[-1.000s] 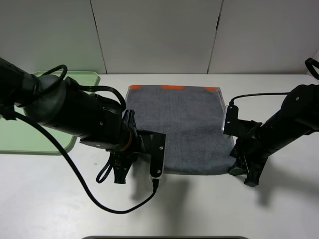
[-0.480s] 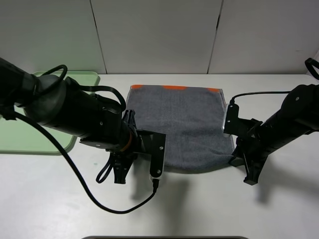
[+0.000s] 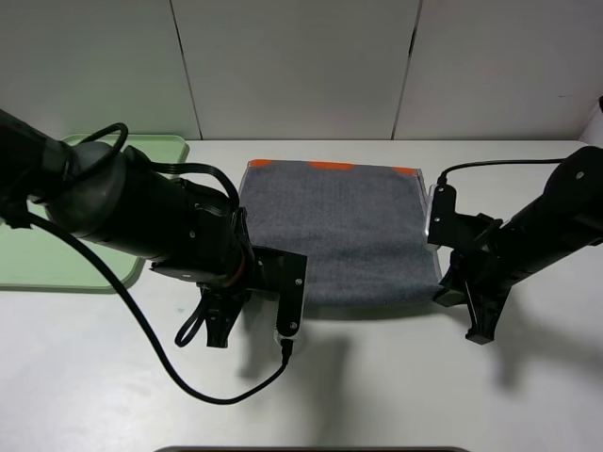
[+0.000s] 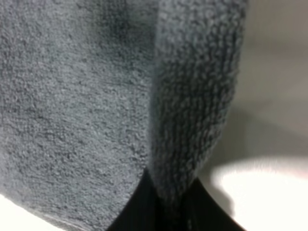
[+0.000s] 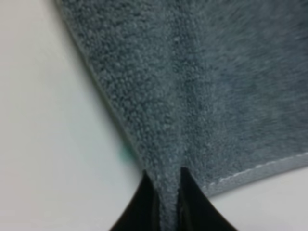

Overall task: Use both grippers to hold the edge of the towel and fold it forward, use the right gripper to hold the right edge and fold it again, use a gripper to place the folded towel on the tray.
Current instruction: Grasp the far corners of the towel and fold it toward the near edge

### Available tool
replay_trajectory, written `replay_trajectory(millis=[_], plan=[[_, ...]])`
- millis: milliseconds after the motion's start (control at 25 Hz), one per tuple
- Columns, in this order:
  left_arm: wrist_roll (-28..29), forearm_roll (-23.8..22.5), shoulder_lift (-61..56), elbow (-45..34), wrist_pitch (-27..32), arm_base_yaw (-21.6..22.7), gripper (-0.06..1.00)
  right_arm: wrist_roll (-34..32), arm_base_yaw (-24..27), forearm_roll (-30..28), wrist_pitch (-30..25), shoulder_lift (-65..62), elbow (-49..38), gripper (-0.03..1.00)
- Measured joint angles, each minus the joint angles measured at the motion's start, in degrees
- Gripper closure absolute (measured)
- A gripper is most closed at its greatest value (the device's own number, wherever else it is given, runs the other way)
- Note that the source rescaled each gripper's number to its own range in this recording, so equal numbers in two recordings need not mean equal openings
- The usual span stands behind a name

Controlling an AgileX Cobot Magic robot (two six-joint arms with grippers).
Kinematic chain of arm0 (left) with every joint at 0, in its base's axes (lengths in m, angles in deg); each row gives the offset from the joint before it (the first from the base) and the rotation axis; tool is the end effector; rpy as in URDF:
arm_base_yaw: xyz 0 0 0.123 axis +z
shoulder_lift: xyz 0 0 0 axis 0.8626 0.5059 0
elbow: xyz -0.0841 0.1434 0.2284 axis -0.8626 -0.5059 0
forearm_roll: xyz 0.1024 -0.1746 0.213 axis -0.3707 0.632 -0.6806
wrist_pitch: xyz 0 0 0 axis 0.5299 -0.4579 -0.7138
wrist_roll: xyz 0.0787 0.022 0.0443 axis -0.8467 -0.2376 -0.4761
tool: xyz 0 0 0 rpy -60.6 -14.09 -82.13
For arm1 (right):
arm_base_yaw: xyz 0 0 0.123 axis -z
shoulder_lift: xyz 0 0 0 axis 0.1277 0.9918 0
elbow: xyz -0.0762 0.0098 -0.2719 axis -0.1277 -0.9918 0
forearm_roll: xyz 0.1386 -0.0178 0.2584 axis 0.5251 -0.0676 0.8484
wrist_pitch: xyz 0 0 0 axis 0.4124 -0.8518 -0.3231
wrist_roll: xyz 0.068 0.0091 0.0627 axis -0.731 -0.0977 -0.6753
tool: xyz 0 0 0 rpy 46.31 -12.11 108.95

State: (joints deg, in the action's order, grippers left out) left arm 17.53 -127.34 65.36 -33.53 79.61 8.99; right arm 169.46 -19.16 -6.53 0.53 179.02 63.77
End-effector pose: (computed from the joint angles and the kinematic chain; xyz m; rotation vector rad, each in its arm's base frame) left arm 0.2404 -0.2564 0.0528 2.0834 1.7857 0.3473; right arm 0.2651 0.0704 0.0720 -1.6502 2.2608 0.0287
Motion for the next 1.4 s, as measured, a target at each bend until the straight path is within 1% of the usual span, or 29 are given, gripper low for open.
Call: replay_trajectory(millis=[160, 280, 520, 640, 760, 920, 1040, 1240, 1280, 1400], plan=[[0.0, 0.0, -1.73, 0.0, 0.98, -0.01, 0.93, -0.5, 0.0, 0.0, -1.8, -3.91, -0.05, 0.97], [0.0, 0.01, -5.51, -0.05, 2.44, -0.01, 0.93, -1.34, 0.0, -0.06, -2.99, -6.43, -0.09, 0.97], [0.0, 0.06, -12.53, -0.05, 6.89, -0.01, 0.94, -2.24, 0.0, -0.06, -6.44, -11.1, -0.09, 0.97], [0.0, 0.13, -15.62, -0.05, 9.18, -0.54, 0.94, -3.39, 0.0, -0.06, -7.18, -12.9, -0.09, 0.97], [0.0, 0.13, -18.1, -0.05, 12.32, -2.57, 0.94, -5.33, -0.11, -0.29, -8.87, -15.54, -0.09, 0.97], [0.13, 0.13, -19.94, -0.05, 16.33, -6.24, 0.94, -9.08, -0.17, -2.77, -11.98, -20.46, -0.09, 0.97], [1.52, 0.19, -20.28, -0.05, 18.94, -9.08, 0.94, -11.91, -0.17, -4.78, -13.78, -23.97, -0.11, 0.97], [4.75, 0.24, -20.71, -0.05, 21.75, -12.21, 0.94, -15.81, -0.17, -7.83, -17.33, -29.46, -0.11, 0.97], [4.75, 0.24, -20.71, -0.05, 21.75, -12.21, 0.94, -16.38, -0.17, -8.3, -18.0, -30.51, -0.11, 0.97], [5.45, 0.38, -22.64, -0.05, 22.94, -14.22, 0.94, -17.51, -0.17, -9.14, -20.18, -33.25, -0.11, 0.97]])
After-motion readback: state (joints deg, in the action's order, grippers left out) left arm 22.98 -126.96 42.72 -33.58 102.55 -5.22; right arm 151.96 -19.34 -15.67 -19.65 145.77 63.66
